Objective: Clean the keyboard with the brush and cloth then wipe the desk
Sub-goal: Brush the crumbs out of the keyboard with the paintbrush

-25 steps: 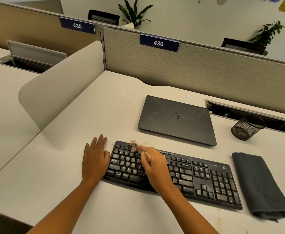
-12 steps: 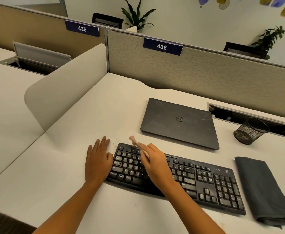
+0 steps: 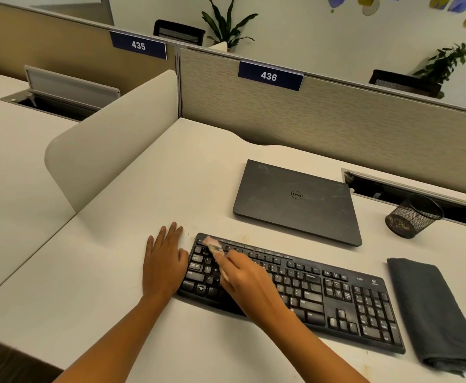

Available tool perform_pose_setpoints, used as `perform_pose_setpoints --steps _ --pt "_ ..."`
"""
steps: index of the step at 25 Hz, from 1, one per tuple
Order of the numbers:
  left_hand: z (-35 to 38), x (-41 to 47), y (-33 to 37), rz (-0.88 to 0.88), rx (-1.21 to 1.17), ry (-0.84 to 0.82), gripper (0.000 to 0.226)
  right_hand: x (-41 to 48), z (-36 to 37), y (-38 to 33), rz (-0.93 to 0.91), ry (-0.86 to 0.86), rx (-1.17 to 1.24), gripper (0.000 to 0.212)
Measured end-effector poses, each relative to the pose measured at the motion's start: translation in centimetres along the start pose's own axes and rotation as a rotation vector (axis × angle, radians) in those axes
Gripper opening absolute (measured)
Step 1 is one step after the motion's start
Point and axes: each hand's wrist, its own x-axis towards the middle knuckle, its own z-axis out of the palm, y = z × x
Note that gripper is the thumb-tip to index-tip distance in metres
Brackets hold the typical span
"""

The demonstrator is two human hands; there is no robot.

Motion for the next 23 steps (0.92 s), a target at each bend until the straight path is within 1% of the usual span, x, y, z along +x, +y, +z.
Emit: perform_pose_setpoints --steps 2,4,6,9,10,14,16,18,19,21,22,23 --pt "0.0 0.0 -0.1 0.004 0.005 0.002 0.061 -0.2 0.3 0.3 -0.034 -0.016 -0.049 0.038" --pt "0.0 0.0 0.0 0.004 0.012 -0.003 0.062 0.3 0.2 0.9 0.012 0.01 -0.076 0.044" --pt "0.0 0.0 0.1 -0.001 0.01 -0.01 0.062 0.5 0.0 1.1 0.033 0.021 -0.045 0.047" --pt "-0.1 0.0 0.0 -0.001 0.004 -0.007 0.061 0.1 0.2 0.6 -0.078 -0.014 -0.03 0.038" --pt "-0.1 0.0 0.1 -0.001 0.006 -0.007 0.061 0.0 0.3 0.5 -0.086 -0.013 -0.036 0.038" --pt "-0.1 0.0 0.1 -0.004 0.003 -0.015 0.061 0.1 0.6 0.4 0.05 0.047 -0.096 0.045" --pt "-0.1 0.0 0.1 -0.004 0.007 -0.013 0.061 0.0 0.5 -0.1 0.029 0.041 -0.041 0.035" --pt "-0.1 0.0 0.0 -0.004 0.006 -0.006 0.061 0.0 0.1 -0.4 0.008 0.02 0.016 0.034" --pt "-0.1 -0.1 0.0 -0.007 0.004 -0.006 0.061 0.2 -0.2 -0.1 0.044 0.029 0.031 0.036" --pt "-0.1 -0.1 0.1 -0.009 -0.002 -0.01 0.062 0.9 -0.5 0.8 0.219 0.072 0.067 0.044" --pt "-0.2 -0.1 0.1 -0.009 -0.005 -0.014 0.062 1.1 -0.6 1.0 0.315 0.076 0.108 0.047" --pt "-0.2 -0.1 0.1 -0.009 -0.006 -0.015 0.063 1.2 -0.8 1.0 0.373 0.071 0.178 0.047"
